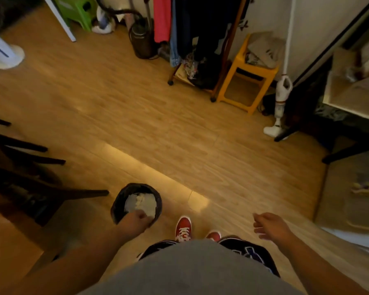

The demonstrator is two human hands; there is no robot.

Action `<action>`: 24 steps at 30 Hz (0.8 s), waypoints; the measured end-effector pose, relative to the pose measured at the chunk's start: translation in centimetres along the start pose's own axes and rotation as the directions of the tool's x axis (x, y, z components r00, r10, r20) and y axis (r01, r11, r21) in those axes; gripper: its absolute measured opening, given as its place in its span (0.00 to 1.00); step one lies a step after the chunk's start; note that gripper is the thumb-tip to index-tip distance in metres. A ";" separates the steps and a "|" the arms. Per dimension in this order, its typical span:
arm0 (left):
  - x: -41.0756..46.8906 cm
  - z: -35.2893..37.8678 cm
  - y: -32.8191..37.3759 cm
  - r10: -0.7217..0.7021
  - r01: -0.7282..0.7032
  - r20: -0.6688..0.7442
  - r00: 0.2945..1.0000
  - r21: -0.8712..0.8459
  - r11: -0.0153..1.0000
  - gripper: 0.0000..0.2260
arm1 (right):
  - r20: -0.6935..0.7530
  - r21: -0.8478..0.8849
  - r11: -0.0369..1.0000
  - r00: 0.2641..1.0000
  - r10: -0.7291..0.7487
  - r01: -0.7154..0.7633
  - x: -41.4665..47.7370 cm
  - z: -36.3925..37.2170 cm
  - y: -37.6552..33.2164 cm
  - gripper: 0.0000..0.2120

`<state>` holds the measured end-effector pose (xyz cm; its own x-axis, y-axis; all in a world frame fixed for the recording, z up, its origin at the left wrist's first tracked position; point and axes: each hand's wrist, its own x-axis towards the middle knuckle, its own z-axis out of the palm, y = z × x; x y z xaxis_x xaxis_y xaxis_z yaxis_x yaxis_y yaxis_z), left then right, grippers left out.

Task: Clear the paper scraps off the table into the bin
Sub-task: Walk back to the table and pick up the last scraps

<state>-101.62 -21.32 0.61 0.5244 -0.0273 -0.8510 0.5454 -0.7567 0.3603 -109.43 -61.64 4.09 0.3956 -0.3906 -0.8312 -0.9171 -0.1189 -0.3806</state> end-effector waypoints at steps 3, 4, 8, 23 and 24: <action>2.7 -1.1 6.0 0.030 -0.031 -0.025 0.999 -0.074 0.997 0.13 | -0.008 -0.028 0.999 0.999 0.038 -0.038 2.4 -2.5 -1.8 0.10; 3.5 -1.5 8.1 0.059 -0.061 -0.019 0.998 -0.073 0.996 0.12 | -0.008 -0.035 0.998 0.999 0.053 -0.054 3.4 -3.3 -2.5 0.10; 6.7 -2.8 15.9 0.074 -0.070 0.015 0.997 -0.196 0.978 0.12 | 0.001 -0.078 0.989 0.992 0.126 -0.125 8.3 -6.2 -6.2 0.11; 10.8 -11.5 20.3 -0.237 0.151 -0.181 0.954 -0.392 0.907 0.10 | 0.275 -0.438 0.889 0.961 -0.010 0.135 21.9 -2.6 -39.4 0.09; 10.8 -12.0 19.4 -0.278 0.177 -0.181 0.943 -0.432 0.884 0.10 | 0.319 -0.463 0.865 0.947 -0.038 0.191 21.9 -0.8 -41.8 0.08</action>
<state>-77.52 -28.48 2.98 0.4620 0.3028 -0.8336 0.8577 -0.3915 0.3332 -62.44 -65.95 2.10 0.4255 -0.0746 -0.9019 -0.7412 -0.6005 -0.3001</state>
